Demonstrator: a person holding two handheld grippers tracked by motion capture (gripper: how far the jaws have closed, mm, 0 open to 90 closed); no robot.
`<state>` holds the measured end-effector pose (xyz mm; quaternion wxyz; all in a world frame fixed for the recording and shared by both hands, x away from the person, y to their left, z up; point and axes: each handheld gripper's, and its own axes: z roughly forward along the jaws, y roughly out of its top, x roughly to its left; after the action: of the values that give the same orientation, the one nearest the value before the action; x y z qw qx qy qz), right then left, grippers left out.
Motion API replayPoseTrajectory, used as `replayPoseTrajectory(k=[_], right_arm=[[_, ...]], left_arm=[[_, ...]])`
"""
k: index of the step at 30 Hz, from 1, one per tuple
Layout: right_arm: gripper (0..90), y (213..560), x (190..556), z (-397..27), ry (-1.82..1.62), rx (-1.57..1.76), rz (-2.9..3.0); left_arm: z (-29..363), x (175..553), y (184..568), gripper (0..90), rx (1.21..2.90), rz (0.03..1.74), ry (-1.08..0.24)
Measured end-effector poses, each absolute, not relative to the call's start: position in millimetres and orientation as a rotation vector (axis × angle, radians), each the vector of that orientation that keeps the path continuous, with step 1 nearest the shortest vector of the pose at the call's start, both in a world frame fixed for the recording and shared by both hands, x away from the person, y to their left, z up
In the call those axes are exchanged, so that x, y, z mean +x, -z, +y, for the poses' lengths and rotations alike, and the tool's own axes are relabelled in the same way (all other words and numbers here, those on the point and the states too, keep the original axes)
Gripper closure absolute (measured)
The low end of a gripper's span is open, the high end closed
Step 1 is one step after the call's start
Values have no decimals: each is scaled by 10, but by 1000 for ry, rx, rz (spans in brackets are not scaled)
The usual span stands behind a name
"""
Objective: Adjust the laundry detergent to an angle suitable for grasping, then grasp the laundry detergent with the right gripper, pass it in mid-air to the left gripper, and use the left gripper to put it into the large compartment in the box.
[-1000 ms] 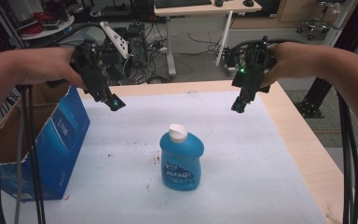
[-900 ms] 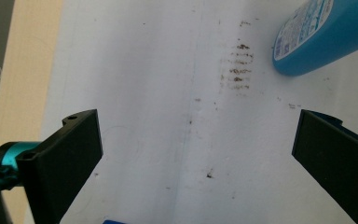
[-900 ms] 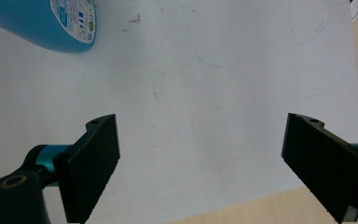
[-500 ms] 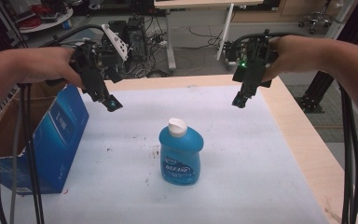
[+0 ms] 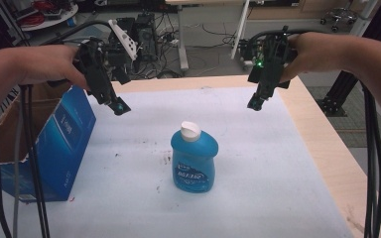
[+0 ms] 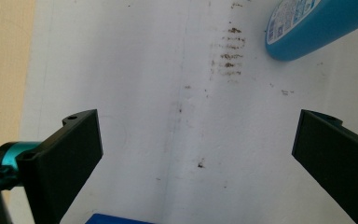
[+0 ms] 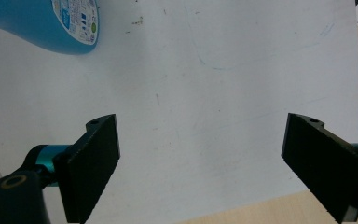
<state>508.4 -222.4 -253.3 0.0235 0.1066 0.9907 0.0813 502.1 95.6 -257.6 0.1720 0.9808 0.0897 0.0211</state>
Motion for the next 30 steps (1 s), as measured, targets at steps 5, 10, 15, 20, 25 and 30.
replayPoseTrajectory(k=[5,10,15,20,25,30], right_arm=[[107,2521,5062,-2226,-247,323,3064],[107,2518,5046,-2226,-247,311,3062],[107,2506,5025,-2226,-245,308,3055],[107,2534,4983,-2206,-247,304,3061],[107,2553,4971,-2224,-282,316,3063],[107,2506,4904,-2250,-348,309,3053]], left_arm=[[931,5006,2569,16,2780,242,-62],[909,5006,2594,16,2790,221,-55],[897,5008,2616,16,2791,207,-38],[893,4976,2637,16,2799,188,-23],[887,4966,2653,16,2801,182,-26],[885,4956,2663,16,2802,179,-32]])
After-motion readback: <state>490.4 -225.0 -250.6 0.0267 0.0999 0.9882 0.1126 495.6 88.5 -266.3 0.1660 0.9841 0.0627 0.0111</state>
